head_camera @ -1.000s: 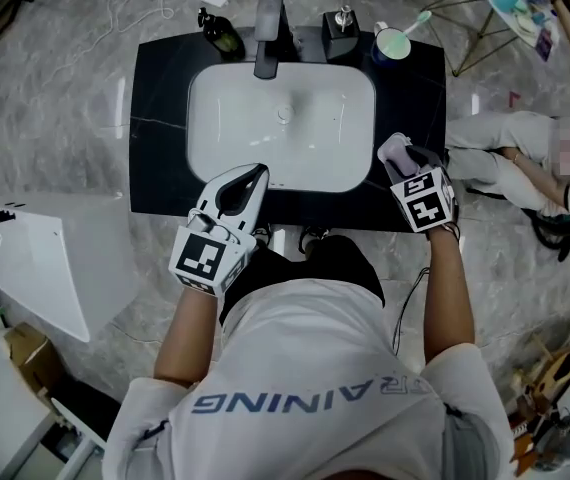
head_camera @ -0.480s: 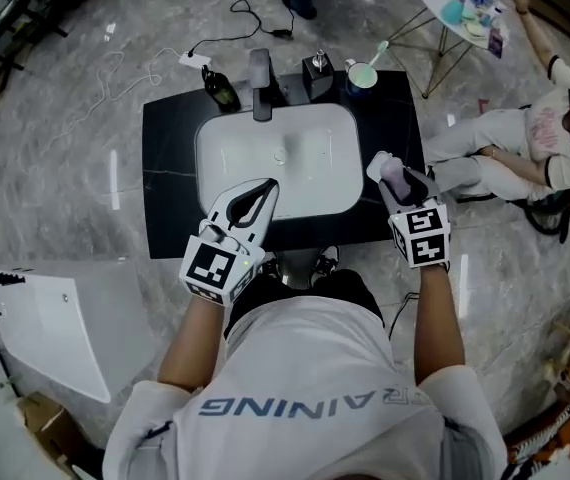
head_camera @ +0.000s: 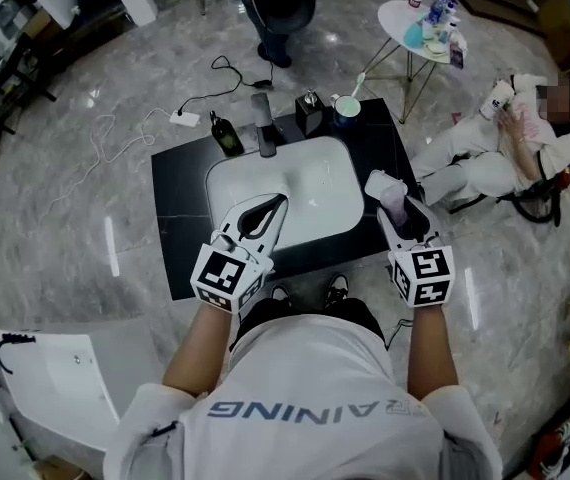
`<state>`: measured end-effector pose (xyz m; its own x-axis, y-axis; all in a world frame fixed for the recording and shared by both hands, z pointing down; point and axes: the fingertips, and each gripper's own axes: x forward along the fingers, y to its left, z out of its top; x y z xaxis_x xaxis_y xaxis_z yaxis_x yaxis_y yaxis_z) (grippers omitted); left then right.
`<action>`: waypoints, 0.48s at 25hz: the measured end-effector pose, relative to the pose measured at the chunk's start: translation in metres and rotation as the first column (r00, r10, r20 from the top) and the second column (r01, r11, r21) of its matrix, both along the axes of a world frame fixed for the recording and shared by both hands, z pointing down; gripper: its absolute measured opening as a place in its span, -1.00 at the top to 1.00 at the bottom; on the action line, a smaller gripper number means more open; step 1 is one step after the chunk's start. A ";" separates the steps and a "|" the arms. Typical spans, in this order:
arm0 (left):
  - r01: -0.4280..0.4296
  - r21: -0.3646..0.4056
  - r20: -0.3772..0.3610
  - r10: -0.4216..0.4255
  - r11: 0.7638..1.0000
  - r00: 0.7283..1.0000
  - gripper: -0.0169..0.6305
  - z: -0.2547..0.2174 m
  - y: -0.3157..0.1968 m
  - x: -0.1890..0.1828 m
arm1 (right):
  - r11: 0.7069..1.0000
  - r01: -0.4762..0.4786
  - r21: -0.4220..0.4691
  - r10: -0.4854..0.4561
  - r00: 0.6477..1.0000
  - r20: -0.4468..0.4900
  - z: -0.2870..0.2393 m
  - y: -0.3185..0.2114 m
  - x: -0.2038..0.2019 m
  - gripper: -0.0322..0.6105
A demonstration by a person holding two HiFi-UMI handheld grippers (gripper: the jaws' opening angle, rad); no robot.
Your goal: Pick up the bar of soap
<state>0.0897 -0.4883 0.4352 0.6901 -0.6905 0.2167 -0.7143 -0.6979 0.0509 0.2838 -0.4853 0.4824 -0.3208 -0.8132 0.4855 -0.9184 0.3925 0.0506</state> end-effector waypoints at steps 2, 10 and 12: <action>-0.021 0.019 0.000 0.021 1.000 1.000 0.93 -0.007 0.002 -0.005 | 0.997 -0.023 0.067 0.022 1.000 0.006 -0.020 0.009 -0.007 0.27; -0.060 0.059 0.002 0.060 0.996 0.998 0.93 -0.018 0.010 -0.021 | 0.974 -0.093 0.207 0.089 0.996 0.026 -0.060 0.033 -0.024 0.27; -0.066 0.066 0.000 0.066 0.996 0.998 0.93 -0.020 0.011 -0.023 | 0.972 -0.101 0.212 0.096 0.995 0.030 -0.060 0.035 -0.025 0.27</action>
